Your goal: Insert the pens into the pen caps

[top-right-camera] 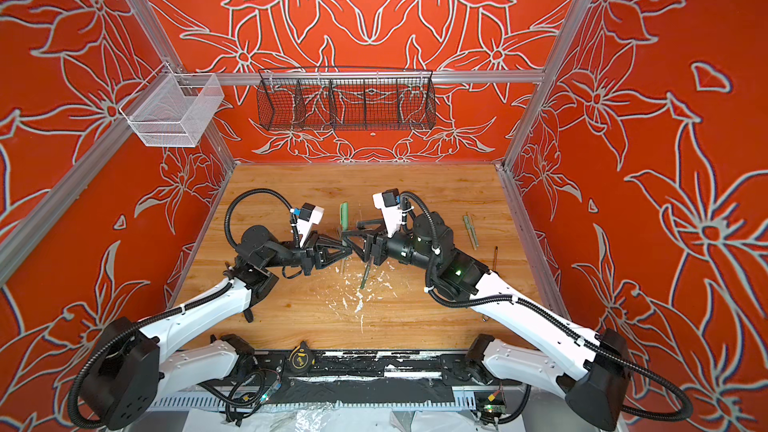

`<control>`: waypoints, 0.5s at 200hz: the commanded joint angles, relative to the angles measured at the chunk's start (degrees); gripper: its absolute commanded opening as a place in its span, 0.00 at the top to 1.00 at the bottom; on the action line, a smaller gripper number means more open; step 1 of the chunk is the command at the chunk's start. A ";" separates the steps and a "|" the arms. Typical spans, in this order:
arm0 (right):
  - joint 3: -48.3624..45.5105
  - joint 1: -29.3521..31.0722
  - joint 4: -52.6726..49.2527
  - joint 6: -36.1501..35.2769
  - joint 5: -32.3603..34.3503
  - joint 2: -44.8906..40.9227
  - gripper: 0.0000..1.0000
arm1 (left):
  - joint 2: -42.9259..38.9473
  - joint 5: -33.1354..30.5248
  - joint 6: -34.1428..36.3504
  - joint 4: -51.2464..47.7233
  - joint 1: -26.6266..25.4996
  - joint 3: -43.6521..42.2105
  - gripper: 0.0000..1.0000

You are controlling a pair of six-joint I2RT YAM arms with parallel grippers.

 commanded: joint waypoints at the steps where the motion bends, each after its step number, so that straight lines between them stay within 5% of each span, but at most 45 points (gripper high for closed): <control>1: 3.10 -1.45 -3.84 -0.67 -2.05 -0.60 0.28 | -1.20 0.85 1.66 -0.65 -0.55 0.54 1.00; 100: 10.47 -3.64 -3.31 -1.51 -8.04 5.46 0.29 | -0.81 3.14 3.12 -3.45 -2.25 1.46 1.00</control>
